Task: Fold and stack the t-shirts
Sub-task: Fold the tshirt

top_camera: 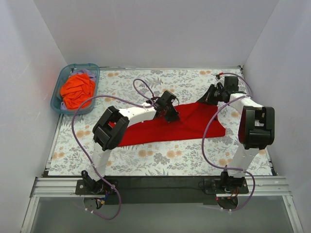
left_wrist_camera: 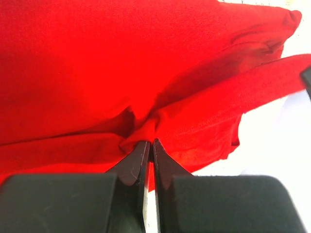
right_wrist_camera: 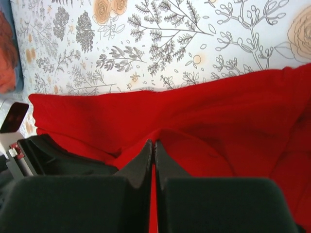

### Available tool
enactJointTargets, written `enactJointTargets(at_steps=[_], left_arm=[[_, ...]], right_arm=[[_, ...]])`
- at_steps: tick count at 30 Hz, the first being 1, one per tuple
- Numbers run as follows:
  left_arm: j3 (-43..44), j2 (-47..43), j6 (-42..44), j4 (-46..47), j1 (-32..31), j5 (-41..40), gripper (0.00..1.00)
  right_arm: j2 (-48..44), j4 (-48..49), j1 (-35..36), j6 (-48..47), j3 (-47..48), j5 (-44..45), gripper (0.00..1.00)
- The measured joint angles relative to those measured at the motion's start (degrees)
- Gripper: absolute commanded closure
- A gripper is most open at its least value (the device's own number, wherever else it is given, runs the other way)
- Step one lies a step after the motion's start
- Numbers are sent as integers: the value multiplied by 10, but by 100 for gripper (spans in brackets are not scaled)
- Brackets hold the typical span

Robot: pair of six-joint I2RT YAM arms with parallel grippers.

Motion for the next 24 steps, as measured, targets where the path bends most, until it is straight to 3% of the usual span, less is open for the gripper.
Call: enactJointTargets(at_steps=[12,24], left_arm=[[0,-1,11,-20,7,57,100],[3,-1,35,-61,18,87,100]], right_arm=[[-38,-48,-10,-11,-78,37,99],[-76,-93,-10,-25,-83,69,99]])
